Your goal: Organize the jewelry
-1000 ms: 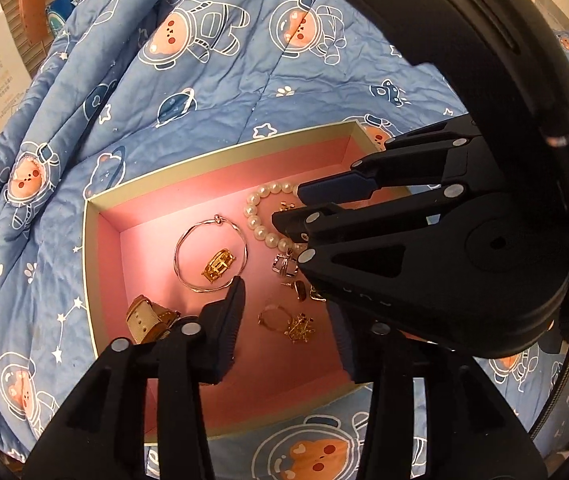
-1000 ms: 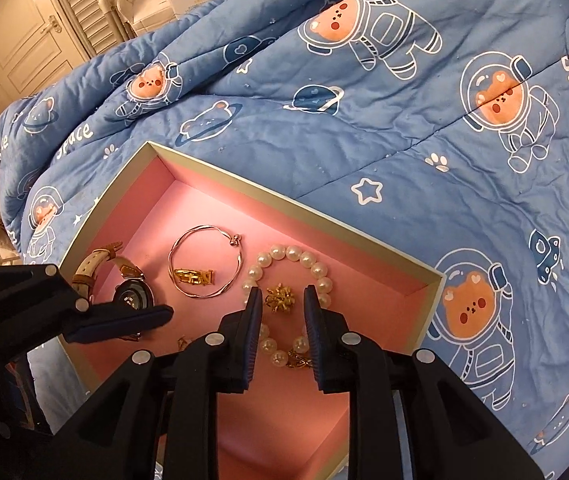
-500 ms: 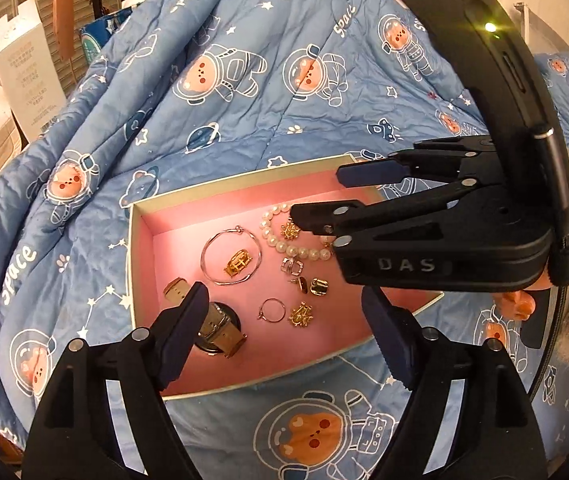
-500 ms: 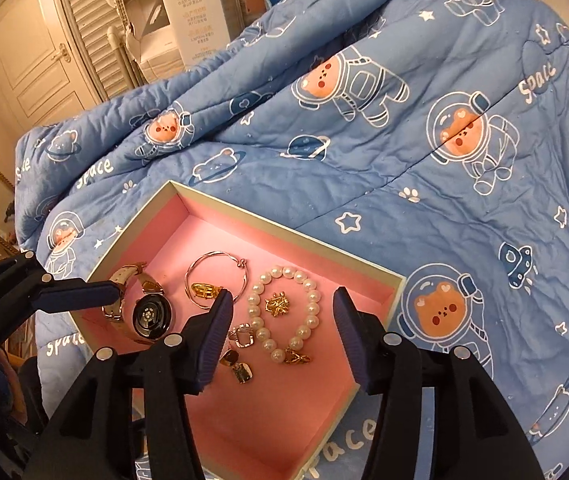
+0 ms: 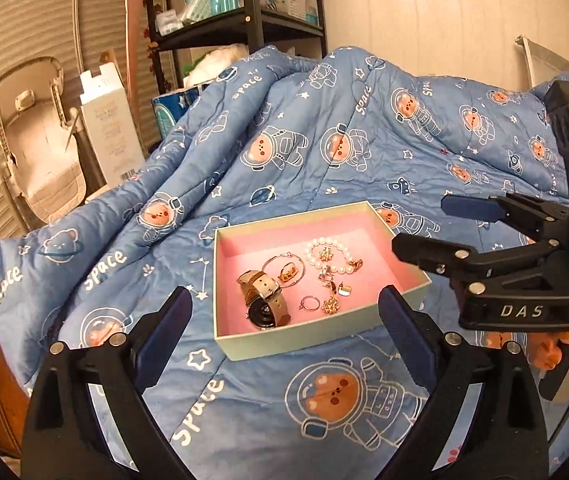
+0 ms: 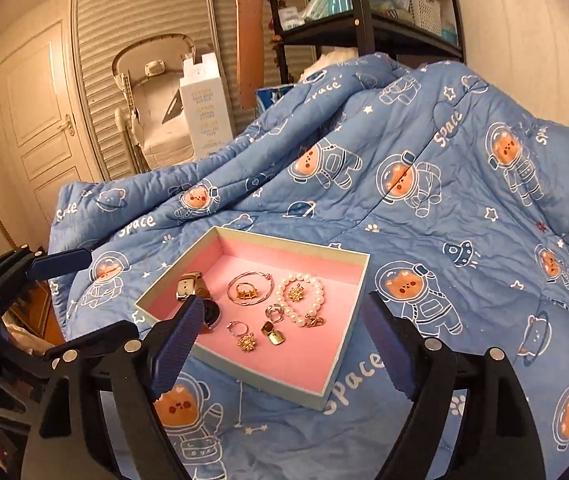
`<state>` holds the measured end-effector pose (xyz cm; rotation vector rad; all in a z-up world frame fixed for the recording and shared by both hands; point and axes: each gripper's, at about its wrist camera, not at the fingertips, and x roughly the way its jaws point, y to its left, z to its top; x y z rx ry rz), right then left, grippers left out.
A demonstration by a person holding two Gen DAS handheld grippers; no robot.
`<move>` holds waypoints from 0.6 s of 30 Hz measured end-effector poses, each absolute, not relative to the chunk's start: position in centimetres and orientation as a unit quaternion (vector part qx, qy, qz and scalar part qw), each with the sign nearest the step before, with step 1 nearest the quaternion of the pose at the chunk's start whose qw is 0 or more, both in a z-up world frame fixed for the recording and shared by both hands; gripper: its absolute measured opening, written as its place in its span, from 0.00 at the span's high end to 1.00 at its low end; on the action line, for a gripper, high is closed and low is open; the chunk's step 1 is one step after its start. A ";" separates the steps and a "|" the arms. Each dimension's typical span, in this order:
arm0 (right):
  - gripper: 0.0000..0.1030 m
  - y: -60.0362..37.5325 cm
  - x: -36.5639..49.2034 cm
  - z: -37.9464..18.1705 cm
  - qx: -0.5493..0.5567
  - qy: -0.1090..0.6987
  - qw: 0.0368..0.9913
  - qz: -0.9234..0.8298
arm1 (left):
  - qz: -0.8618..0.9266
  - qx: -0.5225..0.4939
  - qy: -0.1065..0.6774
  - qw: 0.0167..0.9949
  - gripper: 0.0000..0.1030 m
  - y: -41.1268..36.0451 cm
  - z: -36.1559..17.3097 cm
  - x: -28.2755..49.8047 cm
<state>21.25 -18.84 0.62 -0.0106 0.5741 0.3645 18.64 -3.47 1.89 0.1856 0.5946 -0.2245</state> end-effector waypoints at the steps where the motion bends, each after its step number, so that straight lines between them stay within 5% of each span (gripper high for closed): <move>1: 0.22 -19.0 20.1 0.9 -0.008 0.267 0.948 0.173 | -0.103 0.093 0.286 0.948 0.09 -3.2 1.8 17.7; 18: 0.14 -20.1 6.1 0.5 -0.014 0.228 0.970 0.087 | -0.024 0.002 0.254 0.967 0.06 -0.4 1.3 4.8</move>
